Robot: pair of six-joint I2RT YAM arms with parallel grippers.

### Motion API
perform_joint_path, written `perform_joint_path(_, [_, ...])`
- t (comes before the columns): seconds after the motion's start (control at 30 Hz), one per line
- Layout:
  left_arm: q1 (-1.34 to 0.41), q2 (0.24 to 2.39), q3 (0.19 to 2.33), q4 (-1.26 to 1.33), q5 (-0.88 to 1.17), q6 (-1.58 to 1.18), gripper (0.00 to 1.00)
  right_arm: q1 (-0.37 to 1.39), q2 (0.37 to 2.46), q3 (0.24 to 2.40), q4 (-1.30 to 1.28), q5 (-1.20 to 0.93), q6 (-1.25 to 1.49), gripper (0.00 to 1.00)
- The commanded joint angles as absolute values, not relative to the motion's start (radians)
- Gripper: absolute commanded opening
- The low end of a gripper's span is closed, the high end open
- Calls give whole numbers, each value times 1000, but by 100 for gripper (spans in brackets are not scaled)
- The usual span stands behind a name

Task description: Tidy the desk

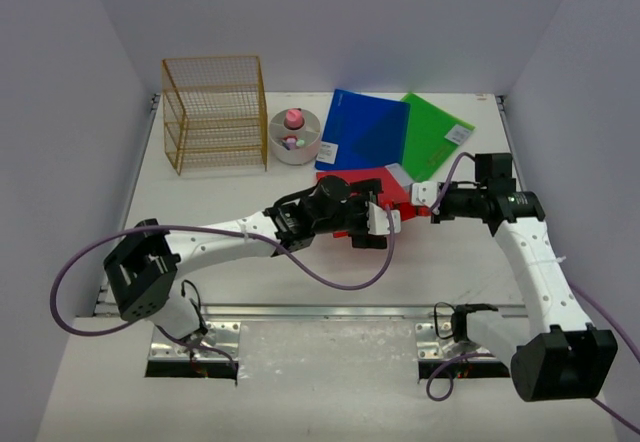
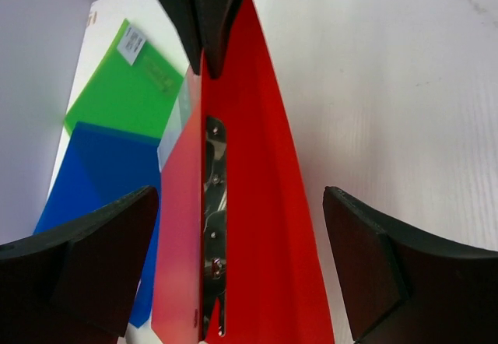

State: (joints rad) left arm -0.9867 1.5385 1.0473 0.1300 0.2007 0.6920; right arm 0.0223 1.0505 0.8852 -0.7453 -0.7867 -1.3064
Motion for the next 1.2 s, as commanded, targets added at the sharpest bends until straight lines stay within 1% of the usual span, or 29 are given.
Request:
perform_joint_path(0.0, [-980, 1509, 1094, 108, 351, 689, 86, 35, 1034, 911, -810, -847, -1262, 0])
perform_joint_path(0.1, [-986, 1491, 1092, 80, 380, 680, 85, 35, 1041, 923, -800, -842, -1238, 0])
perform_joint_path(0.27, [-992, 1534, 1090, 56, 257, 720, 83, 34, 1054, 974, -830, -873, -1195, 0])
perform_joint_path(0.37, [-993, 1559, 1093, 45, 165, 741, 77, 35, 1051, 996, -854, -877, -1185, 0])
perform_joint_path(0.43, [-993, 1567, 1091, 57, 112, 753, 71, 34, 1048, 1013, -889, -890, -1190, 0])
perform_joint_path(0.53, [-992, 1578, 1090, 101, 36, 761, 55, 34, 1032, 1024, -939, -928, -1208, 0])
perform_joint_path(0.63, [-991, 1577, 1091, 121, 6, 767, 33, 37, 1007, 1031, -972, -968, -1198, 0])
perform_joint_path(0.7, [-991, 1568, 1094, 114, 12, 766, 16, 35, 995, 1038, -997, -985, -1189, 0])
perform_joint_path(0.77, [-991, 1557, 1095, 110, 21, 756, 3, 35, 967, 1048, -1021, -1017, -1180, 2])
perform_joint_path(0.8, [-991, 1547, 1095, 110, 28, 747, 0, 35, 953, 1054, -1030, -1029, -1170, 6])
perform_joint_path(0.83, [-991, 1535, 1095, 110, 37, 739, 0, 35, 939, 1059, -1033, -1039, -1157, 12])
perform_joint_path(0.9, [-989, 1506, 1088, 114, 55, 724, 0, 35, 898, 1054, -1021, -1045, -1119, 35])
perform_joint_path(0.97, [-989, 1479, 1078, 113, 62, 717, 0, 35, 875, 1048, -983, -1043, -1082, 44])
perform_joint_path(1.0, [-989, 1460, 1063, 110, 66, 719, 0, 35, 843, 1037, -931, -1028, -1017, 52])
perform_joint_path(1.03, [-989, 1434, 1046, 105, 67, 728, 0, 36, 818, 1028, -874, -1002, -928, 57])
perform_joint_path(1.1, [-989, 1387, 1015, 94, 66, 754, 0, 35, 785, 1013, -773, -949, -792, 59])
perform_joint_path(1.13, [-989, 1357, 985, 94, 65, 779, 0, 34, 767, 1003, -706, -905, -637, 60])
perform_joint_path(1.17, [-989, 1334, 954, 96, 64, 802, 0, 35, 757, 1002, -664, -869, -623, 60])
